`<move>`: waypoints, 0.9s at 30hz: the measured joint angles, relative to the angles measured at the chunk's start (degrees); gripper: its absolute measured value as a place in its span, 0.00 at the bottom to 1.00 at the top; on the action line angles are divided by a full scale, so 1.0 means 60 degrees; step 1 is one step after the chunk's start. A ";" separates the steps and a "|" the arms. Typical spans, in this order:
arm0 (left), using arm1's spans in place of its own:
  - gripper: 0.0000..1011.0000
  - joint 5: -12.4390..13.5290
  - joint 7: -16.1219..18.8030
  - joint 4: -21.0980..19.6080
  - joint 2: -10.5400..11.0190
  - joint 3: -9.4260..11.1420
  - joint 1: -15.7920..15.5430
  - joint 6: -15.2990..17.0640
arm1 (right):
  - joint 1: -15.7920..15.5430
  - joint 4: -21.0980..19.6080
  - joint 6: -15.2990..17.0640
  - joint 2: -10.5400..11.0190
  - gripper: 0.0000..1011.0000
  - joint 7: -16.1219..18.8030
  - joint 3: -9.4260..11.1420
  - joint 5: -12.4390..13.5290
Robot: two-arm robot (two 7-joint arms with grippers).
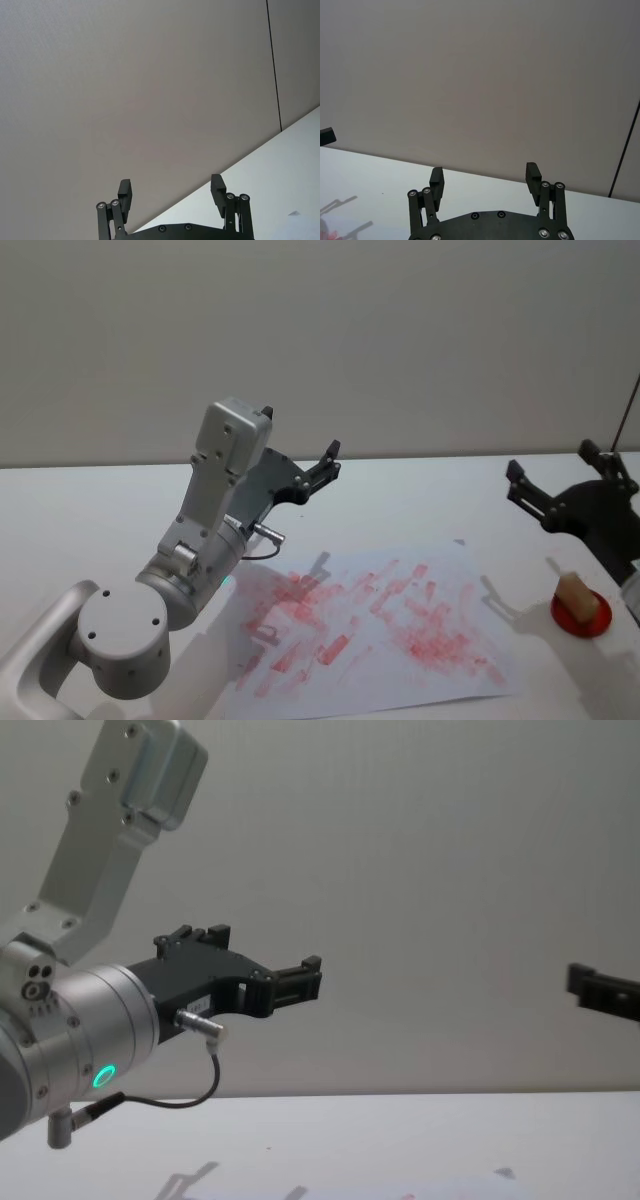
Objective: Use the one hand to pick up the stamp and affix it onto the A4 paper.
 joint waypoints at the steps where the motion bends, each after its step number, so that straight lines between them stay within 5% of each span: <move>1: 0.99 0.0001 0.0000 0.0000 0.0000 0.0000 0.0000 -0.0001 | 0.0000 0.0000 0.0000 0.0000 0.99 0.0000 0.0000 0.0000; 17: 0.99 0.0001 0.0000 0.0000 0.0000 0.0000 0.0000 0.0000 | -0.2199 -0.1154 -0.0398 0.1333 0.99 -0.0648 0.0924 0.1697; 27: 0.99 0.0000 0.0001 0.0000 0.0000 0.0000 0.0000 0.0000 | -0.2592 -0.1197 0.0179 0.1666 0.99 -0.0634 0.1146 0.2227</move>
